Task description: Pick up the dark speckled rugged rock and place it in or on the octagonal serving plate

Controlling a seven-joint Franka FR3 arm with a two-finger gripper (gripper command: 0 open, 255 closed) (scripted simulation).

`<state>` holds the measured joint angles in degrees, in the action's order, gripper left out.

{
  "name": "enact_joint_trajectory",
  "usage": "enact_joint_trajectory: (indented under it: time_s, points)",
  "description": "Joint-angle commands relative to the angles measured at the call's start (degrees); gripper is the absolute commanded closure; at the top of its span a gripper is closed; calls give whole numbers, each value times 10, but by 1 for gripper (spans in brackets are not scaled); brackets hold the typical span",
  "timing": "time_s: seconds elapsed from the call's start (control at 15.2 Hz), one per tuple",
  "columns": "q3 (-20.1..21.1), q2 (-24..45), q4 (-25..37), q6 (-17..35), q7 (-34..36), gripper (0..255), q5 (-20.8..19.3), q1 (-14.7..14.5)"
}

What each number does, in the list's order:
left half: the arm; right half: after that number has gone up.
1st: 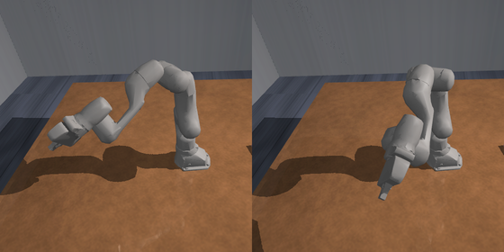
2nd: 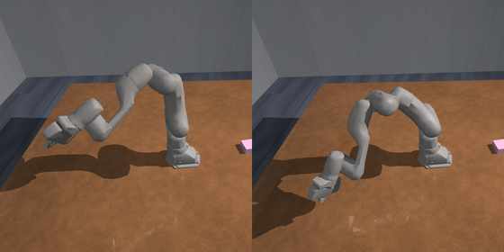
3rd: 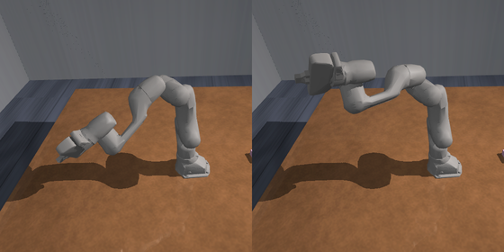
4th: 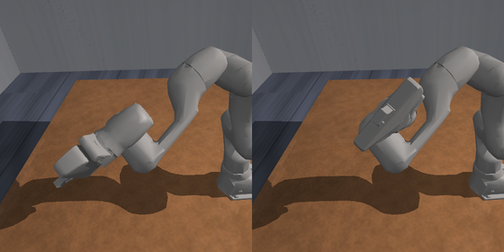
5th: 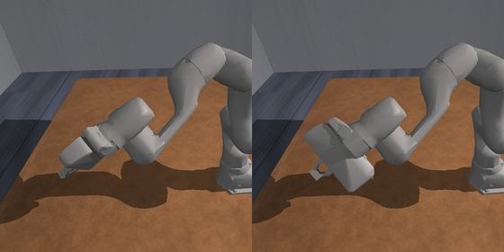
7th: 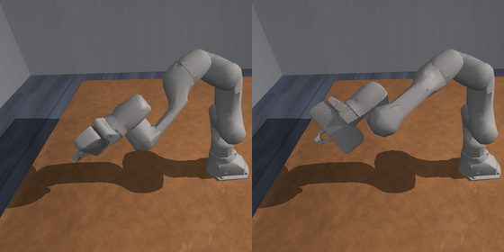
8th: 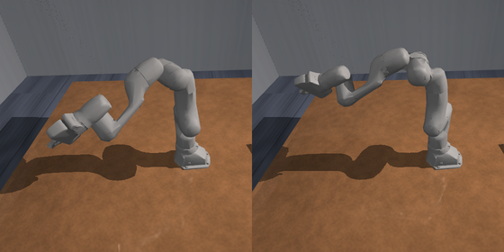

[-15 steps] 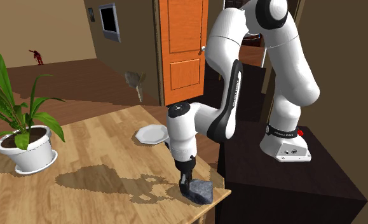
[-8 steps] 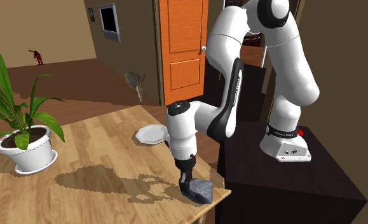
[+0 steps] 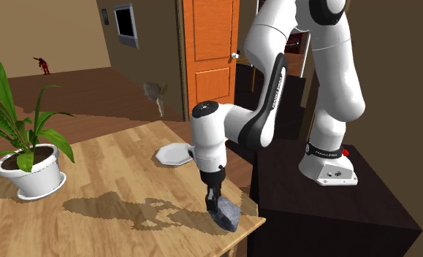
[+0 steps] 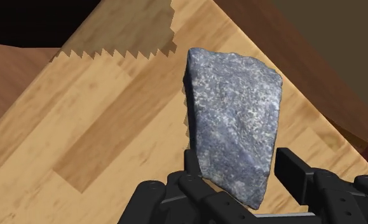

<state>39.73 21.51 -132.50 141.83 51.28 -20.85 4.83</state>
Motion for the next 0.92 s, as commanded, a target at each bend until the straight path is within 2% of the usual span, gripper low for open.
enact_joint_trajectory:
  time_s: [0.0, 0.33, 0.86]
  points:
    - [13, -17, -3, -11, -11, 255, 18, 10]
    - [40, -56, -3, -39, -39, 255, 60, 31]
    - [0, -40, 40, -65, -145, 255, 48, 99]
